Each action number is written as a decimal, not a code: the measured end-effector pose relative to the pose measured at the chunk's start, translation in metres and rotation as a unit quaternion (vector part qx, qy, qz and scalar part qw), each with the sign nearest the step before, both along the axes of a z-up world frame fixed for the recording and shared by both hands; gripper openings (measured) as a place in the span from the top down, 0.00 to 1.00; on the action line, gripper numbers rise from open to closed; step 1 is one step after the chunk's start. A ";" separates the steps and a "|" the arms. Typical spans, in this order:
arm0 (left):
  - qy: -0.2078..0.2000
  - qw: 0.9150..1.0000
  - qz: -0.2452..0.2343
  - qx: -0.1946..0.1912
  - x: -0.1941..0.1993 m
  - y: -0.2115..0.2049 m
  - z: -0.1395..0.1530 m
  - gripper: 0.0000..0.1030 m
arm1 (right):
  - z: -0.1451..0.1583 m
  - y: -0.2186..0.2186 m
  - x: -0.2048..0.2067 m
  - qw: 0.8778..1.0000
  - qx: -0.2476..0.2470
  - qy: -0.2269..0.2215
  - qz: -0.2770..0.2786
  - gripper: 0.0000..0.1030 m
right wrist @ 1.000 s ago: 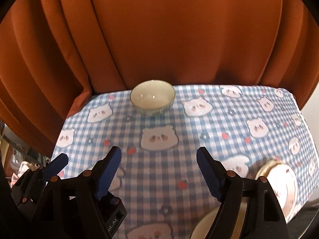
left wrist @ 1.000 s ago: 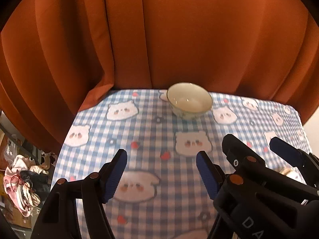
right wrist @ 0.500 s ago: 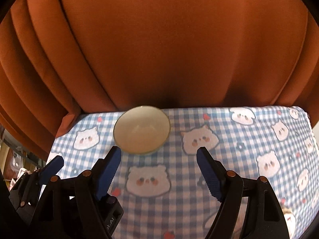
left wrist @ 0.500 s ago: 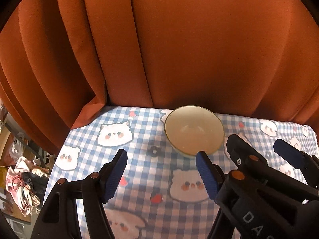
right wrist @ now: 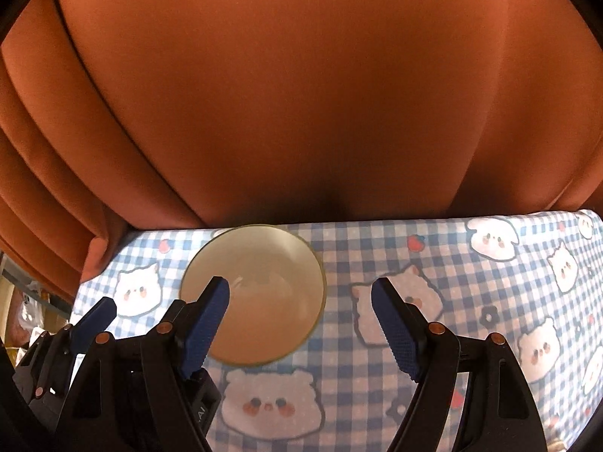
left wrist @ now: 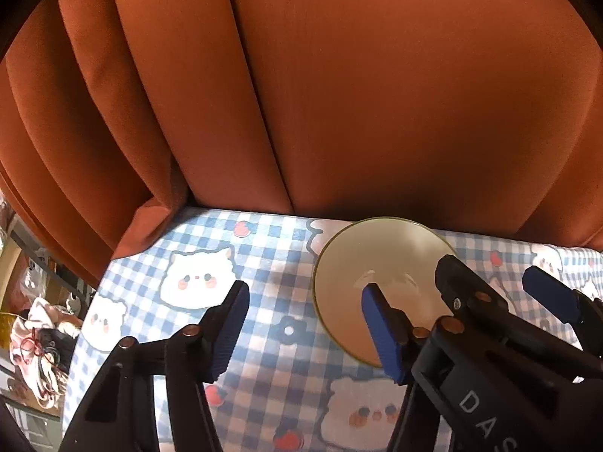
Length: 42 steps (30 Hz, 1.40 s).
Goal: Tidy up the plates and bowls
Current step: 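Move both grippers to the last green-rim bowl and close on its rim, then carry the green-rim bowl with both grippers toward the plate stack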
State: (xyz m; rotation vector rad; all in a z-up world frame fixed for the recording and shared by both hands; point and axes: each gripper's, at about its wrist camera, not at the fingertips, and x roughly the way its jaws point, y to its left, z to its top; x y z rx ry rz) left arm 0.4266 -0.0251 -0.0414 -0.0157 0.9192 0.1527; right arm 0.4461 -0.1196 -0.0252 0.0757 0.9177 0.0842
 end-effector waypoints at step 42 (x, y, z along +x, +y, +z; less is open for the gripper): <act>0.046 0.999 0.007 -0.018 0.023 0.004 -0.047 0.84 | -0.044 -0.006 0.026 1.000 -0.008 0.024 0.008 0.83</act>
